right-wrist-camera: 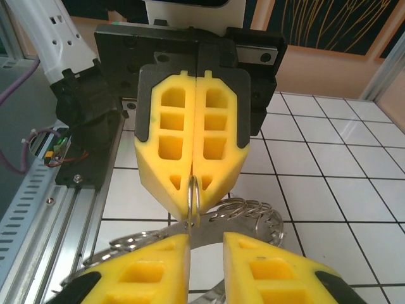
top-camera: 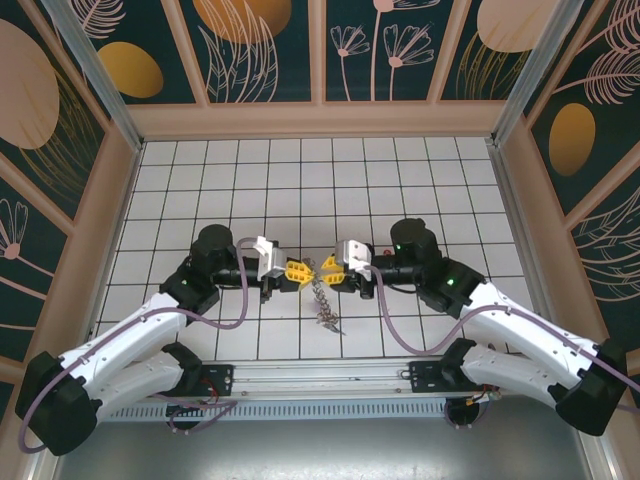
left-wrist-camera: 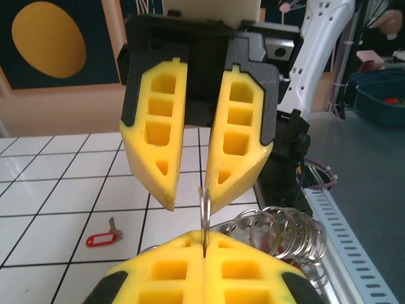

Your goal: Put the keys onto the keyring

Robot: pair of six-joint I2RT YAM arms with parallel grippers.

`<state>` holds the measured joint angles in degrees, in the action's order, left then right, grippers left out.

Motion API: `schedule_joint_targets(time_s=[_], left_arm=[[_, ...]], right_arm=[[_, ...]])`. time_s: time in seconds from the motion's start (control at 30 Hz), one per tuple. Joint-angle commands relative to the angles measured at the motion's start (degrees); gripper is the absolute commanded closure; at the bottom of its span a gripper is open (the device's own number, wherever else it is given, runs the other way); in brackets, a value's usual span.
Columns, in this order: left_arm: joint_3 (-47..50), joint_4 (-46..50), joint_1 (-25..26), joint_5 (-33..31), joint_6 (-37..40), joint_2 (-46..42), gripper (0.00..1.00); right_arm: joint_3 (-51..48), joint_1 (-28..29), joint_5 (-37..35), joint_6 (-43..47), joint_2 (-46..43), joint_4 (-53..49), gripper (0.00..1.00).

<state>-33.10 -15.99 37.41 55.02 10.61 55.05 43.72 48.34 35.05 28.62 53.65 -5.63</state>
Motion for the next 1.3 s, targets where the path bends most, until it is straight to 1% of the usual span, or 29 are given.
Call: schedule_joint_targets(time_s=[0.0,0.1,0.3,0.6,0.77,0.9,1.0,1.03,1.13,1.17,1.2,1.23,1.27], left_arm=[[0.87,-10.19,0.20,4.49,-4.50,-0.68,1.00],[1.68,-12.46,0.21,4.93,-5.49,-0.47,1.00],[1.56,-12.40,0.21,4.43,-5.61,0.21,1.00],[1.48,-11.96,0.21,3.31,-5.29,0.74,1.00],[1.67,-13.50,0.21,3.70,-6.32,1.20,1.00],[1.88,-13.80,0.21,3.56,-6.53,1.38,1.00],[2.80,-15.20,0.21,3.05,-7.44,1.35,1.00],[3.23,-16.04,0.21,2.81,-8.09,1.37,1.00],[3.52,-16.33,0.14,2.16,-8.69,1.40,0.99],[3.41,-15.11,0.20,1.76,-8.31,1.31,0.88],[2.80,-12.56,0.16,1.14,-7.19,0.93,0.73],[1.94,-8.87,0.15,0.75,-5.07,0.41,0.68],[1.17,-4.76,0.21,0.44,-1.99,-0.11,0.65]], right_arm=[[-2.06,-0.44,2.34,-2.12,-1.77,5.73,0.78],[-2.70,-0.24,3.35,-2.56,-1.71,7.55,0.78],[-2.61,0.33,5.46,-2.25,-0.57,8.53,0.78],[-2.77,0.62,4.77,-2.16,-1.23,9.28,0.80],[-3.29,1.32,4.16,-2.65,0.37,10.83,0.85],[-3.98,1.95,3.47,-3.65,0.48,13.40,0.86],[-4.35,2.33,3.07,-4.26,0.49,14.65,0.92],[-4.59,2.45,2.72,-4.49,0.51,15.18,1.00],[-5.10,2.46,1.53,-5.06,0.47,15.63,1.00],[-5.14,2.47,0.72,-5.05,0.48,15.22,1.00],[-4.88,2.46,-0.20,-4.54,0.41,13.91,1.00],[-4.35,2.47,-1.06,-3.65,0.48,11.93,1.00],[-3.89,2.38,-2.05,-2.94,0.46,9.99,1.00]])
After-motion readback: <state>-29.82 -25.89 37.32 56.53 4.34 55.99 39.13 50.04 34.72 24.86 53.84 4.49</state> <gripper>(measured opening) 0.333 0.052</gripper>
